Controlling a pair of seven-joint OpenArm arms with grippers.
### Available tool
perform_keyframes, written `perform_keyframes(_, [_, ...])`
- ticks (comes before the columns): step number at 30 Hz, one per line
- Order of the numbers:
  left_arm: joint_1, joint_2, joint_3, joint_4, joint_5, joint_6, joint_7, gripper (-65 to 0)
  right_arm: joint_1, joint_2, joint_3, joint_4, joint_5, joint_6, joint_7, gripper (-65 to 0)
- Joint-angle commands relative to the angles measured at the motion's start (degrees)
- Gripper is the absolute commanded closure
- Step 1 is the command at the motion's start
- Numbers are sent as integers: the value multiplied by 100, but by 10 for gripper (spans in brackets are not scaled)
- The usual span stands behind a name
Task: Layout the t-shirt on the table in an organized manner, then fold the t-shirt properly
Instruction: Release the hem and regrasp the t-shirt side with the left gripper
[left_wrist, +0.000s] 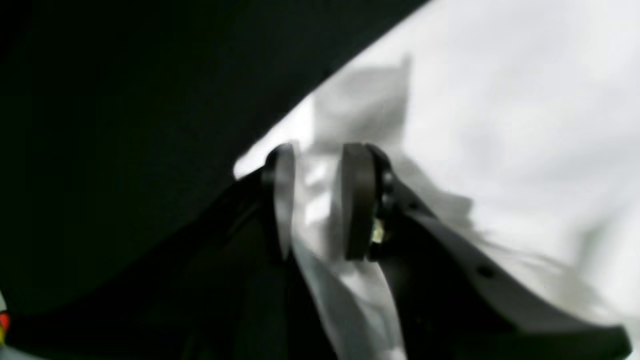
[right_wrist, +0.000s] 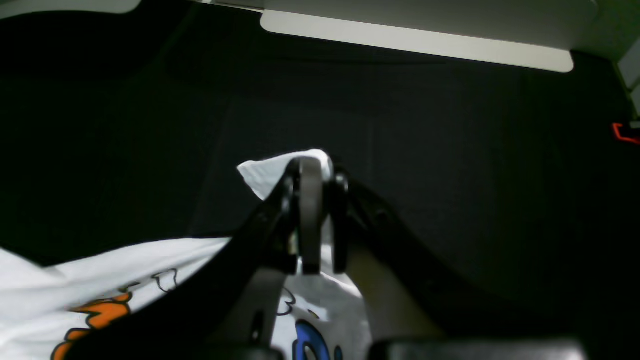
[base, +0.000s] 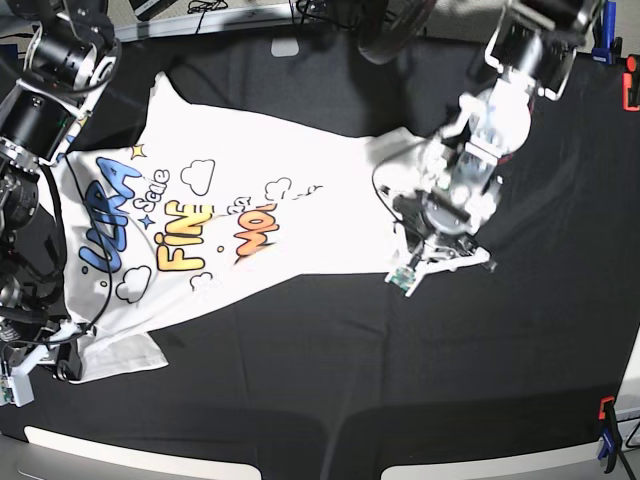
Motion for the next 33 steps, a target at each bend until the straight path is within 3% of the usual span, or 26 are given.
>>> perform_keyframes(1, [-225, 28, -22, -160, -11, 39, -173, -151, 155, 109, 26, 92, 66, -20, 155, 0])
perform_keyframes(5, [-702, 22, -22, -846, -46, 39, -140, -151, 157, 109, 26, 92, 66, -17, 157, 0])
perform_keyframes(13, [-1401, 24, -22, -844, -46, 37, 855, -151, 157, 109, 26, 92, 63, -17, 153, 0])
perform_keyframes(17, [-1298, 24, -22, -435, 4, 17, 951, -151, 157, 109, 26, 92, 63, -17, 153, 0])
perform_keyframes(23, [-828, -57, -20, 1099, 11, 0, 1252, -151, 157, 109, 26, 92, 66, -17, 118, 0])
perform_keyframes(28, [-260, -505, 514, 1755, -824, -999, 1099, -151, 157, 109, 26, 92, 66, -17, 111, 0])
perform_keyframes(31, [-107, -820, 1274, 1563, -31, -922, 588, -151, 155, 109, 26, 92, 66, -17, 105, 0])
perform_keyframes(33, [-181, -931, 1775, 1370, 684, -407, 485, -157, 157, 109, 26, 92, 66, -17, 94, 0])
